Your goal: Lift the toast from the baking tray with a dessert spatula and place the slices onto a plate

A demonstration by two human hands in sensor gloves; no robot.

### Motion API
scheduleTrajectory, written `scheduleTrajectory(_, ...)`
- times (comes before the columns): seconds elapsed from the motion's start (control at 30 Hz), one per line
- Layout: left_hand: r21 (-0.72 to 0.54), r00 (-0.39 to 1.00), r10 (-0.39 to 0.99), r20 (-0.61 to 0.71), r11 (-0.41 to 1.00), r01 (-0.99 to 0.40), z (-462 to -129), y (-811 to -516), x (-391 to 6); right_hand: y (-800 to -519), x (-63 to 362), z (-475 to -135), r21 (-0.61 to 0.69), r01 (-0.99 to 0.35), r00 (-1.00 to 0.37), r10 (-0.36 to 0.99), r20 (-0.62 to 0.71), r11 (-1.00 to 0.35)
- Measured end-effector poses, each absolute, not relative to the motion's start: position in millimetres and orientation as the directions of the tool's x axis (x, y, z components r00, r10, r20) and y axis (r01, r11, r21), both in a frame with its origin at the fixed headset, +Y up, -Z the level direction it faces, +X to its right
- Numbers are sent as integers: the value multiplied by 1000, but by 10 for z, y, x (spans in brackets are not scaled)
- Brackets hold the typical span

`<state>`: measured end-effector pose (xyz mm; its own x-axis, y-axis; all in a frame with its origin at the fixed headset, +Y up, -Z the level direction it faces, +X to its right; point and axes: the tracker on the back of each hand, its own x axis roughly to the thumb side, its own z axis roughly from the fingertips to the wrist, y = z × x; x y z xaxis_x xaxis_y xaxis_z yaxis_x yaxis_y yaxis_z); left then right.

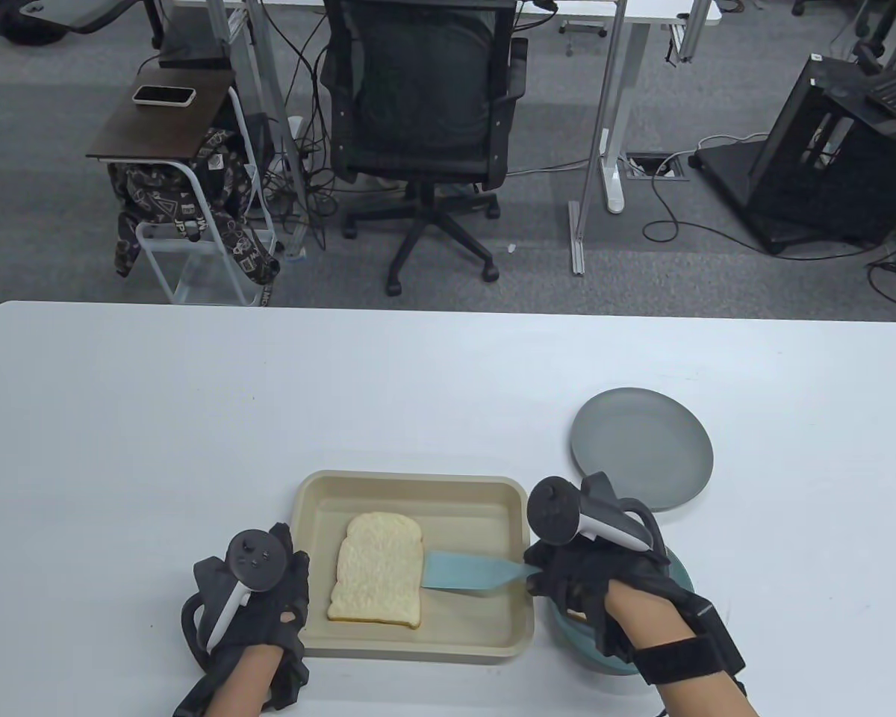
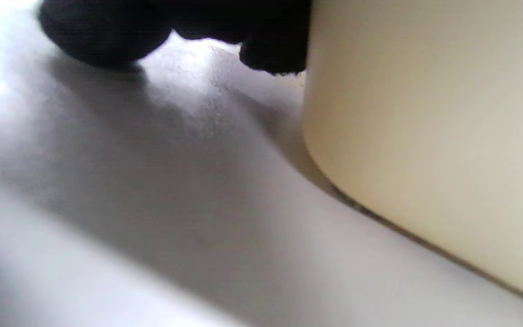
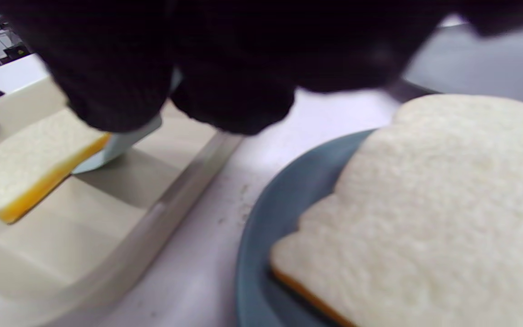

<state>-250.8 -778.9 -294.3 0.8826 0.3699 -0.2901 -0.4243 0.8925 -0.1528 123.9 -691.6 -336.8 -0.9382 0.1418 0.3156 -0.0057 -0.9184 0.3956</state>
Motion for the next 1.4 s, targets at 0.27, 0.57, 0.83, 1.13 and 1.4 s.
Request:
scheduleTrajectory(0.27, -153, 882, 373, -288, 891, -427, -2944, -7789, -2510, -7001, 944, -3214, 346, -42, -939, 156, 307, -937)
scheduleTrajectory(0.57, -153, 881, 376, -287, 890, -430, -2943, -7790, -2513, -7100, 678, -3169, 317, -84, -935, 185, 302, -945)
scheduleTrajectory(0.83, -153, 880, 379, -287, 888, -433, -2943, -7792, -2514, -7166, 420, -3176, 307, -125, -932, 218, 290, -943)
scheduleTrajectory(1.13, -154, 877, 385, -287, 885, -439, -2943, -7795, -2519, -7235, 258, -3211, 318, -165, -926, 258, 277, -934)
scheduleTrajectory(1.4, -155, 878, 383, -287, 886, -437, -2944, -7796, -2520, -7269, 328, -3169, 311, -228, -911, 314, 265, -923)
